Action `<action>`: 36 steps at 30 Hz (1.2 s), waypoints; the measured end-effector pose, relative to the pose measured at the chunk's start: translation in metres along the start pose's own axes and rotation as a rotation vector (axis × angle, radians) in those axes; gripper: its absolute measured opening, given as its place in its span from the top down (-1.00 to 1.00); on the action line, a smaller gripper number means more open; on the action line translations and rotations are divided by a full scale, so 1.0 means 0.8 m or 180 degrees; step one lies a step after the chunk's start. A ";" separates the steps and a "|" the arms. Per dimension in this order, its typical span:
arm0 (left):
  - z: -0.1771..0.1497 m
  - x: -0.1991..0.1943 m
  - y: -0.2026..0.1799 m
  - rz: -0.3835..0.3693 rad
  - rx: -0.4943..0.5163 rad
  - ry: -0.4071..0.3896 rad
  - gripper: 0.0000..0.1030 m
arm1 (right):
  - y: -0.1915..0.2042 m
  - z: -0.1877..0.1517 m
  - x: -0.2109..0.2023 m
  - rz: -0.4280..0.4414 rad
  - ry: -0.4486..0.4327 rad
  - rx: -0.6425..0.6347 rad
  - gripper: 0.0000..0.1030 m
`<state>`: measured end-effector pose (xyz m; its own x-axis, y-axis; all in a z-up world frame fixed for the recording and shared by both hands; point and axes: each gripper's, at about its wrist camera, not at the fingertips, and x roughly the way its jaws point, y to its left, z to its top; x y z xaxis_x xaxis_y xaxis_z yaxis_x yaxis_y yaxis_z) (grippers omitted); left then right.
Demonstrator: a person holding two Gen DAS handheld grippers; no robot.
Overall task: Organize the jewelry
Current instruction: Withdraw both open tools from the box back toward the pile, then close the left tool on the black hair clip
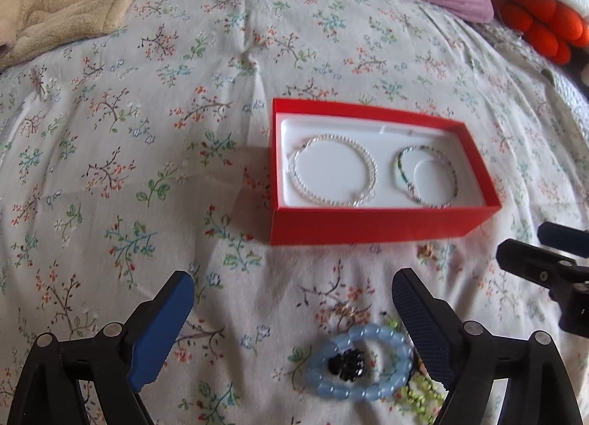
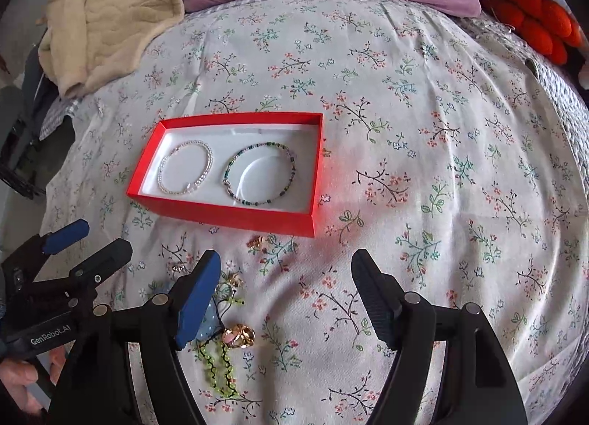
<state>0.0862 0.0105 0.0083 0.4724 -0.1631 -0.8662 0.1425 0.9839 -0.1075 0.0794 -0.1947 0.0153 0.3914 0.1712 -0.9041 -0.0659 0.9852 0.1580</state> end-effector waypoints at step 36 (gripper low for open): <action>-0.070 0.030 -0.047 -0.0244 0.0881 0.0444 -0.03 | 0.012 -0.070 0.038 -0.0024 0.0698 -0.0309 -0.48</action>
<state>0.0432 -0.0260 -0.0358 0.3300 -0.2055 -0.9214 0.4132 0.9090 -0.0547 0.0395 -0.1797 -0.0330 0.1841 0.1498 -0.9714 -0.1557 0.9803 0.1216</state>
